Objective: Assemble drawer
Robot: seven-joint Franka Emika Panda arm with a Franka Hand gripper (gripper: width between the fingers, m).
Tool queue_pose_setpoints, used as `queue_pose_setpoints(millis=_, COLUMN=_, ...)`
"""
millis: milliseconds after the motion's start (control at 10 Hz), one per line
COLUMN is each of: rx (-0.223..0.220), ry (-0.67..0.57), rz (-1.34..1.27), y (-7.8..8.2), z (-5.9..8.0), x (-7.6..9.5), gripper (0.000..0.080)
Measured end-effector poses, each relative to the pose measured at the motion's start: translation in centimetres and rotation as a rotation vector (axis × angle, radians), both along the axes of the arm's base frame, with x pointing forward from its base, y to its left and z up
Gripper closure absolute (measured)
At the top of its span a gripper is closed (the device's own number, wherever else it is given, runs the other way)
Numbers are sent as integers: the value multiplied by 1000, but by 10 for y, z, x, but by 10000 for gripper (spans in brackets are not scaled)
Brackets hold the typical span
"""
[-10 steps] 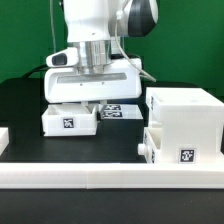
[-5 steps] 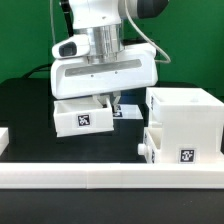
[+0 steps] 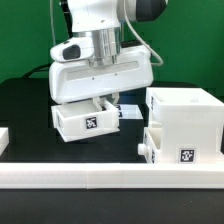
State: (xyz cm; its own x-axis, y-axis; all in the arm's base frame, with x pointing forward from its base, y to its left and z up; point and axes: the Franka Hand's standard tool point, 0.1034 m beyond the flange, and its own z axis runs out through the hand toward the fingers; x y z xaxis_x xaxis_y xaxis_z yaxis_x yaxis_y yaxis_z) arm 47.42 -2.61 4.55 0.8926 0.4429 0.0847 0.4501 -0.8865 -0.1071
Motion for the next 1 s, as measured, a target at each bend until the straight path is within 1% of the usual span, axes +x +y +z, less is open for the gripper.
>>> queue_pose_setpoints(millis=200, rx=-14, ry=-17, rz=198, y=-2, z=9, x=15, gripper=755)
queue_pose_setpoints(millis=300, rx=-23, ry=-31, rz=293, y=-4, z=11, x=19, gripper=755)
queue_pose_setpoints(millis=700, rx=-35, ry=-54, rz=554, y=-7, z=8, x=16, gripper=755)
queue_pose_setpoints(millis=900, rx=-74, ry=-93, rz=839, y=-17, z=13, x=24, gripper=755)
queue_pose_setpoints(millis=1000, rx=-86, ry=-96, rz=930, y=-18, z=15, x=28, gripper=755)
